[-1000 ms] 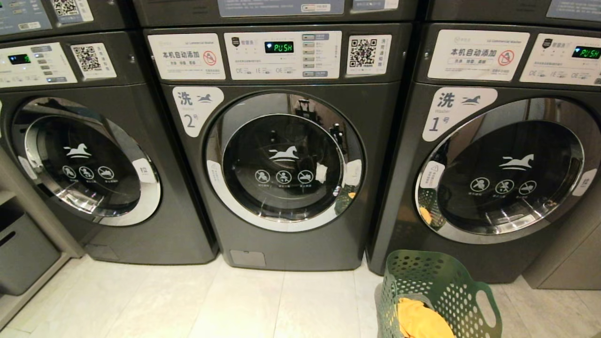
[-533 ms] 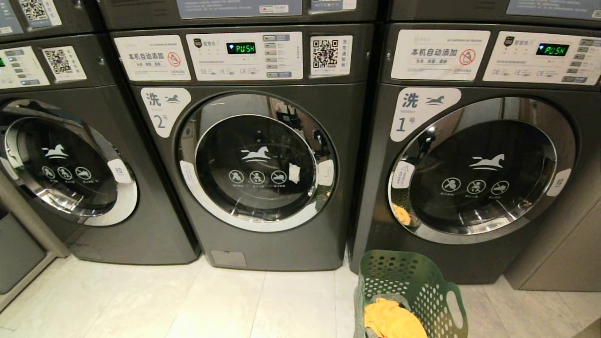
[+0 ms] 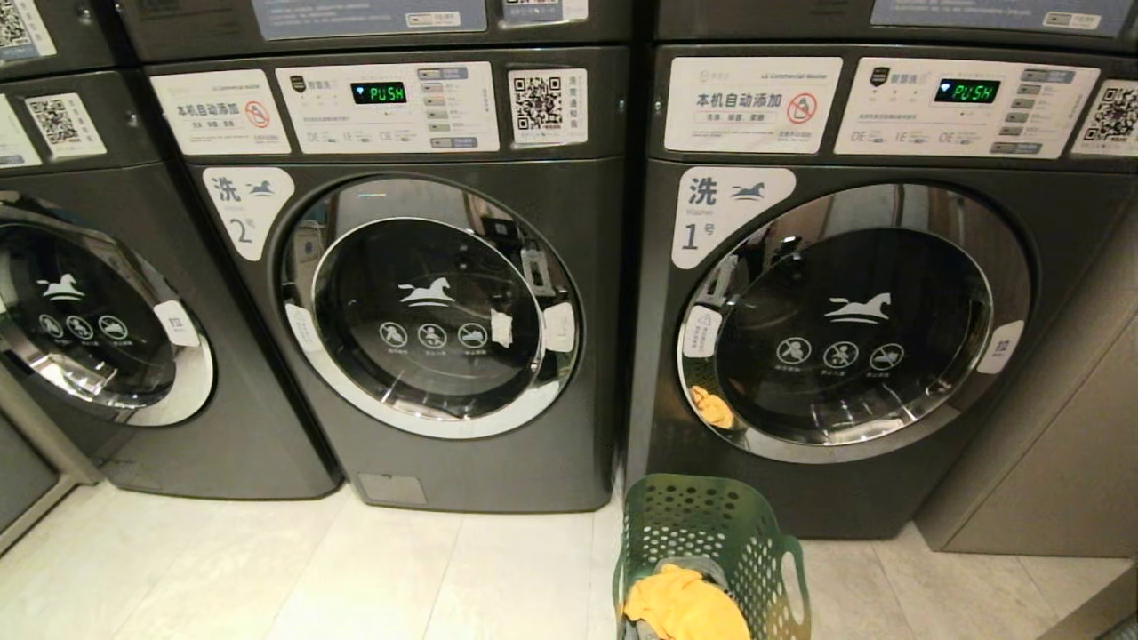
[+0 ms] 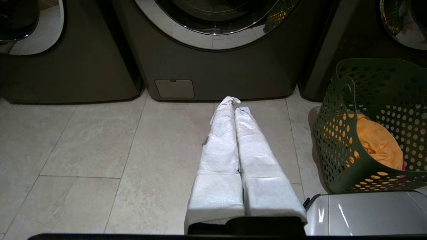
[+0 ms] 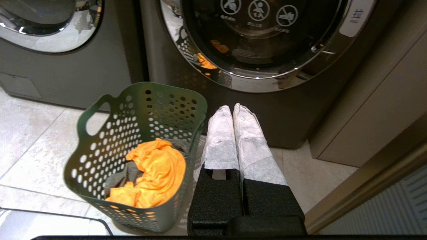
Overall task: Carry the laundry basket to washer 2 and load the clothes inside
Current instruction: Open the lid of the washing machine
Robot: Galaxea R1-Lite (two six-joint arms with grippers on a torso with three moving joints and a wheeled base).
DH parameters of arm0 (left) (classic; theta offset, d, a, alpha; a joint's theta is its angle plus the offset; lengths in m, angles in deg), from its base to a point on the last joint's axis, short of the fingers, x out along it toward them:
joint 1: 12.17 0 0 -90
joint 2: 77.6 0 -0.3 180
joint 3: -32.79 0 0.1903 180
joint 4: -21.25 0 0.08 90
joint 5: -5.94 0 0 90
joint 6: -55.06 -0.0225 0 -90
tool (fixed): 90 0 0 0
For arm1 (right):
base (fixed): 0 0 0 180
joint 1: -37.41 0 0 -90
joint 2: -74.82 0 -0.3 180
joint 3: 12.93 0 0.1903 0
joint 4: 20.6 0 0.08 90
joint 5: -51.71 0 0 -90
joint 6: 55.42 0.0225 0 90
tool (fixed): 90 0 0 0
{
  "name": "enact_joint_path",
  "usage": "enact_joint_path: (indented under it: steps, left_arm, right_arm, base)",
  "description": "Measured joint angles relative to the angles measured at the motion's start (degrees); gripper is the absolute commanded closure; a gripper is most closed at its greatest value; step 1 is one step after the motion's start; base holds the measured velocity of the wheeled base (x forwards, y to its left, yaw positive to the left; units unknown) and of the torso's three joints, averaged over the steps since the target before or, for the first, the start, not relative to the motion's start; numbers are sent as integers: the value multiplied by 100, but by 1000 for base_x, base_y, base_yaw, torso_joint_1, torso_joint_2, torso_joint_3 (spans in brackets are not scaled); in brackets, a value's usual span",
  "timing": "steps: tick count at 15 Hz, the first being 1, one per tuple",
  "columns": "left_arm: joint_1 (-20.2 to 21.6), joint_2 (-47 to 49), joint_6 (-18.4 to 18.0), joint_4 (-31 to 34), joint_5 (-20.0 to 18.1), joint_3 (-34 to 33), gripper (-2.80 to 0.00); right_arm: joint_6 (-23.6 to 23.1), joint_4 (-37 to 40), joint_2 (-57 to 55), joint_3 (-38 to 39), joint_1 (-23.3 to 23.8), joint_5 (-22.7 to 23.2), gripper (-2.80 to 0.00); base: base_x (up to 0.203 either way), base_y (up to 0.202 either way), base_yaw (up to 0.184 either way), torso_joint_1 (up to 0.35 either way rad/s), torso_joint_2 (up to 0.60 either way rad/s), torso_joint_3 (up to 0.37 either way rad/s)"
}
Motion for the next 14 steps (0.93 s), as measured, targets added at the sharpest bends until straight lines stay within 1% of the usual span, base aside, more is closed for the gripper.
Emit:
enact_joint_path:
  steps: [10, 12, 14]
  left_arm:
    - [0, 0, 6, 0, 3, 0, 0]
    - [2, 0, 27, -5, 11, 0, 0]
    - [0, 0, 30, -5, 14, 0, 0]
  right_arm:
    - [1, -1, 0, 0, 0, 4, 0]
    - [1, -1, 0, 0, -2, 6, 0]
    - [0, -1, 0, 0, 2, 5, 0]
  base:
    - [0, -194, 1, 4, 2, 2]
    - [0, -121, -1, 2, 4, 6]
    - [0, 0, 0, 0, 0, 0]
